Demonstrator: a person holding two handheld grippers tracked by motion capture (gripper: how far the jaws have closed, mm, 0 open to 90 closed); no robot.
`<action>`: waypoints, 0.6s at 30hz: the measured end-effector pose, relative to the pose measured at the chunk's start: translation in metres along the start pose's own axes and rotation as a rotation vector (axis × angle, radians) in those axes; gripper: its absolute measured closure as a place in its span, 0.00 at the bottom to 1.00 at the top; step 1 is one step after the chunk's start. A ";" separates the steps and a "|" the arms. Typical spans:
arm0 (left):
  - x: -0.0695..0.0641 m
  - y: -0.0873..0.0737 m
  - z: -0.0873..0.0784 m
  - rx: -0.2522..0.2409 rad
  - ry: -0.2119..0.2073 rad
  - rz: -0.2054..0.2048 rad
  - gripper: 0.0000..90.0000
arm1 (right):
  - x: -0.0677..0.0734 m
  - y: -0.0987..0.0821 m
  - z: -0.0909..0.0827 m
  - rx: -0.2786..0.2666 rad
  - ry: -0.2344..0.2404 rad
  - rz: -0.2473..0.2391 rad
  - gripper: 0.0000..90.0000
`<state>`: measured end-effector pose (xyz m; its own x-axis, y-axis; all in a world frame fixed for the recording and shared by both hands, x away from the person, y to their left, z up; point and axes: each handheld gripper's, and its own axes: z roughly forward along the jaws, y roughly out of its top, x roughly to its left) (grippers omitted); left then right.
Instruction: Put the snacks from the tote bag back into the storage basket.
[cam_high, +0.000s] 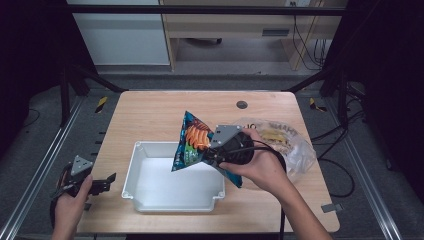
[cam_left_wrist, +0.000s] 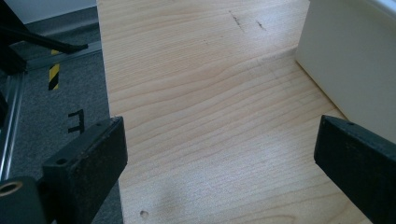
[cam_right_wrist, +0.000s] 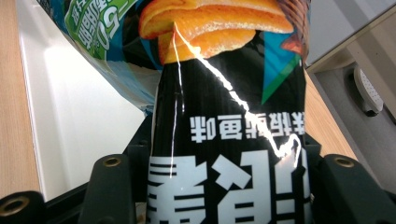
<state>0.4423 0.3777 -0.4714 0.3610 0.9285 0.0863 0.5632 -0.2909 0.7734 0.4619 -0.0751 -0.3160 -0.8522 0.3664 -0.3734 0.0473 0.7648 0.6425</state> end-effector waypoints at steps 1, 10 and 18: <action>0.000 0.000 0.000 0.000 0.000 0.000 0.03 | 0.001 0.001 0.001 0.005 -0.002 0.000 0.49; 0.000 0.000 0.000 0.000 0.000 0.002 0.03 | 0.002 0.003 0.011 0.002 0.012 -0.001 0.49; 0.000 0.000 0.000 0.001 -0.001 0.002 0.03 | 0.007 0.009 0.023 -0.013 0.037 -0.002 0.49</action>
<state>0.4426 0.3775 -0.4714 0.3627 0.9278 0.0872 0.5630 -0.2927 0.7729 0.4686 -0.0532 -0.3280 -0.8711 0.3449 -0.3496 0.0393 0.7586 0.6504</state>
